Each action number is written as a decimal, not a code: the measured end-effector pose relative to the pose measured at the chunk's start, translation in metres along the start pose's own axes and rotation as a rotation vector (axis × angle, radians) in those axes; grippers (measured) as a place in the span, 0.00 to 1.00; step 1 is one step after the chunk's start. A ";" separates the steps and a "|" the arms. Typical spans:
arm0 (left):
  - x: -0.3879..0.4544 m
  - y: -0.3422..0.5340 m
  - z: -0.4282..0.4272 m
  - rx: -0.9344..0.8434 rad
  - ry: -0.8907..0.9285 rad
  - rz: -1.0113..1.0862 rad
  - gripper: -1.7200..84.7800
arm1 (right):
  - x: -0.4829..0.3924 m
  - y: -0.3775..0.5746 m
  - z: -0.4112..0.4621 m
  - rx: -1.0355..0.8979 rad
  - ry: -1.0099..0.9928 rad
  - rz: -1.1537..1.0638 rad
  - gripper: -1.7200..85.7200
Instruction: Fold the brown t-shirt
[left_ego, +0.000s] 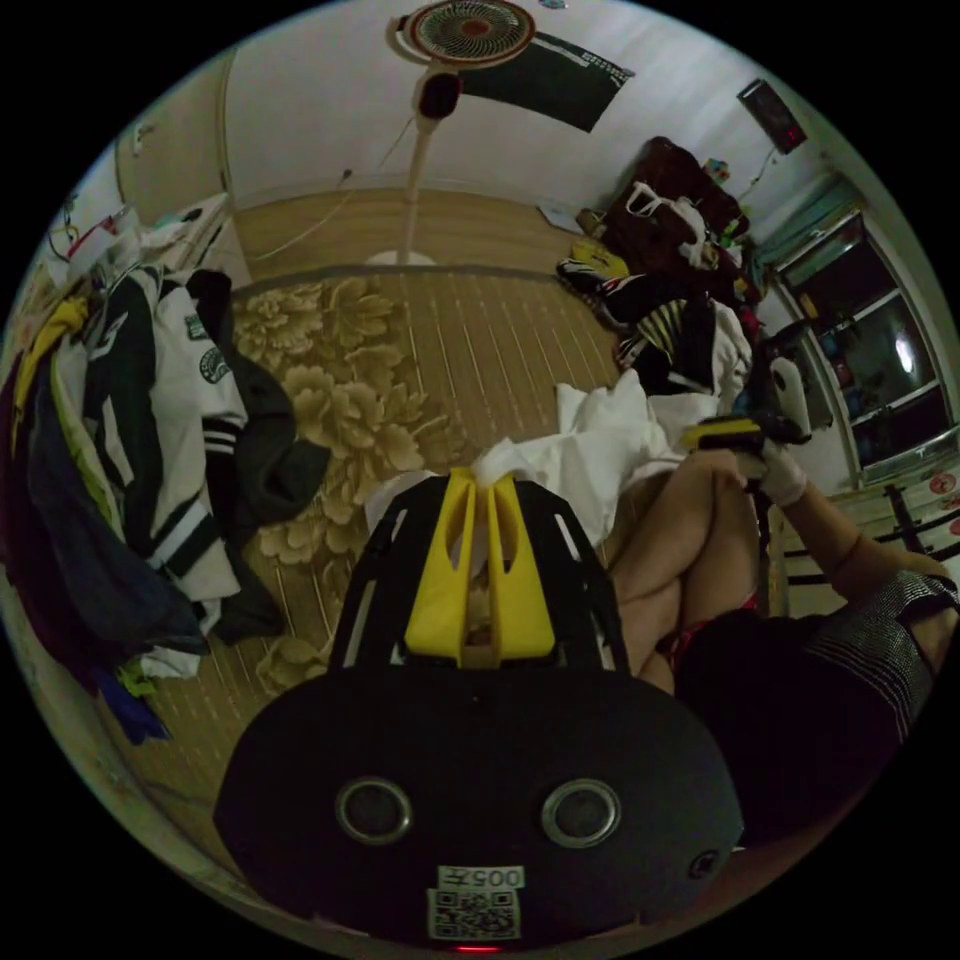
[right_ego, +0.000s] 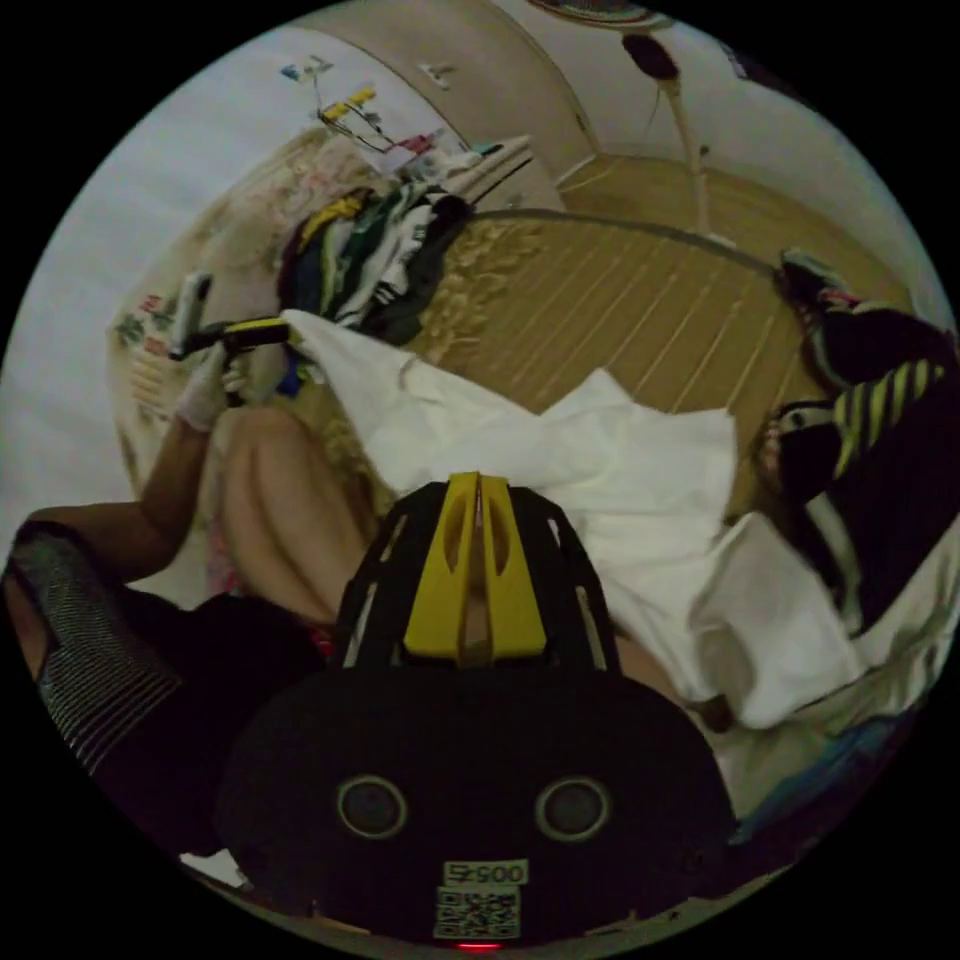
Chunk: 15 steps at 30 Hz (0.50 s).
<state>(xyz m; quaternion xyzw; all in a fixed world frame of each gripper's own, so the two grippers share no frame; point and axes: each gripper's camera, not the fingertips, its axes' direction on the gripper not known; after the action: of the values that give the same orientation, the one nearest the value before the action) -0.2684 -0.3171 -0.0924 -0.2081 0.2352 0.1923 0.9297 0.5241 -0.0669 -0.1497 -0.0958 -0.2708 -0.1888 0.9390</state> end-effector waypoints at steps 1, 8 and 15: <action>-0.005 0.002 0.000 -0.001 0.000 -0.002 0.03 | 0.002 -0.019 0.008 -0.002 0.058 -0.022 0.02; -0.048 0.024 -0.008 -0.029 -0.014 -0.002 0.03 | -0.016 -0.106 0.102 -0.209 0.076 -0.240 0.10; -0.087 0.056 -0.014 -0.046 -0.012 -0.007 0.02 | -0.044 -0.116 0.175 -0.433 0.094 -0.392 0.08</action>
<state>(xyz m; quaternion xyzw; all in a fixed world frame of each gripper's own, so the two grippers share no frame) -0.3702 -0.2992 -0.0756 -0.2290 0.2244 0.1957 0.9268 0.3599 -0.1096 -0.0190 -0.2309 -0.1940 -0.4240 0.8539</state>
